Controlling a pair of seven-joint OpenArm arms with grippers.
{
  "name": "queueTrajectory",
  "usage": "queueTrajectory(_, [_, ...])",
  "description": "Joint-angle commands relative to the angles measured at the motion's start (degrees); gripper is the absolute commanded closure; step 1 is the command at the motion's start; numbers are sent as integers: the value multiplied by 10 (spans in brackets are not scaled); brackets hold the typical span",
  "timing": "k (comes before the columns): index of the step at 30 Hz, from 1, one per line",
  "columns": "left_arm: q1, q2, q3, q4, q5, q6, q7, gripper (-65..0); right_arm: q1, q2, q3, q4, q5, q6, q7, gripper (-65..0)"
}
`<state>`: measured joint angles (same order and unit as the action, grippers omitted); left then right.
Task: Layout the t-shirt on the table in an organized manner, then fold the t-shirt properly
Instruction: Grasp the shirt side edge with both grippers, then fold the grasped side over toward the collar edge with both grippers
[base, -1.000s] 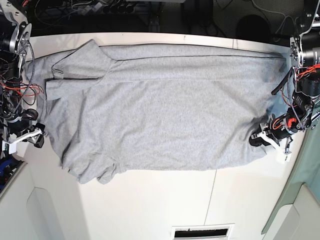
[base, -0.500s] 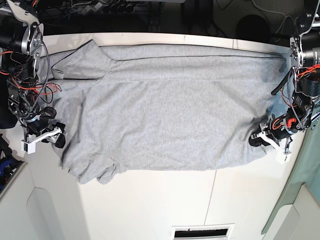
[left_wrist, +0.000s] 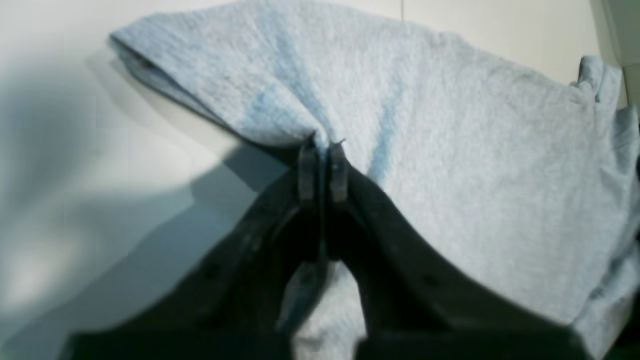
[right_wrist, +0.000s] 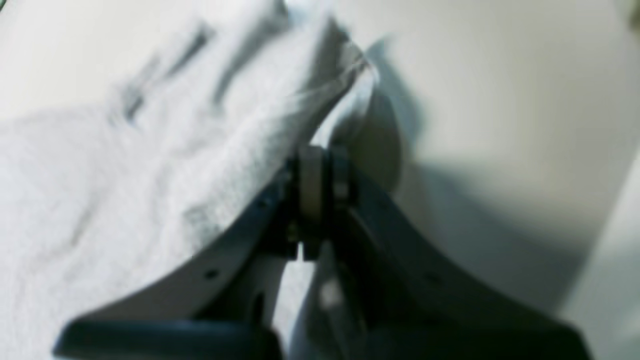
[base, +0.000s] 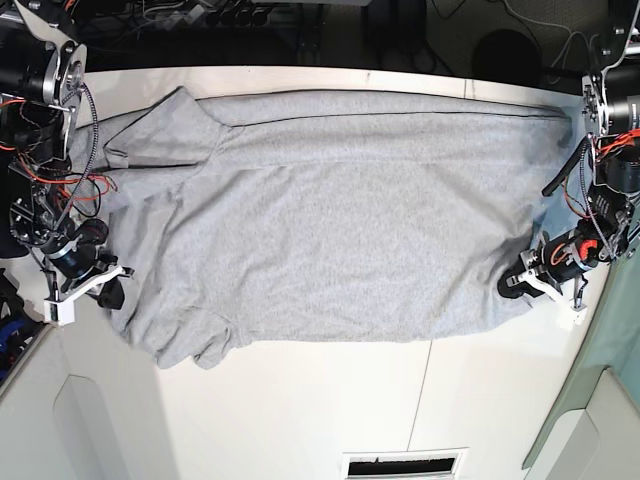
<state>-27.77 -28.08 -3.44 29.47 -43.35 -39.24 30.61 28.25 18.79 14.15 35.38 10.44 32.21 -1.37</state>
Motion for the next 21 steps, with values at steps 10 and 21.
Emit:
queueTrajectory(10, [-16, -87, -2, 14, -142, -8, 130, 0, -75, 70, 1, 131, 62, 11, -17, 0])
queueTrajectory(21, [58, -99, -2, 64, -273, -8, 225, 0, -188, 77, 10, 203, 76, -10, -17, 0])
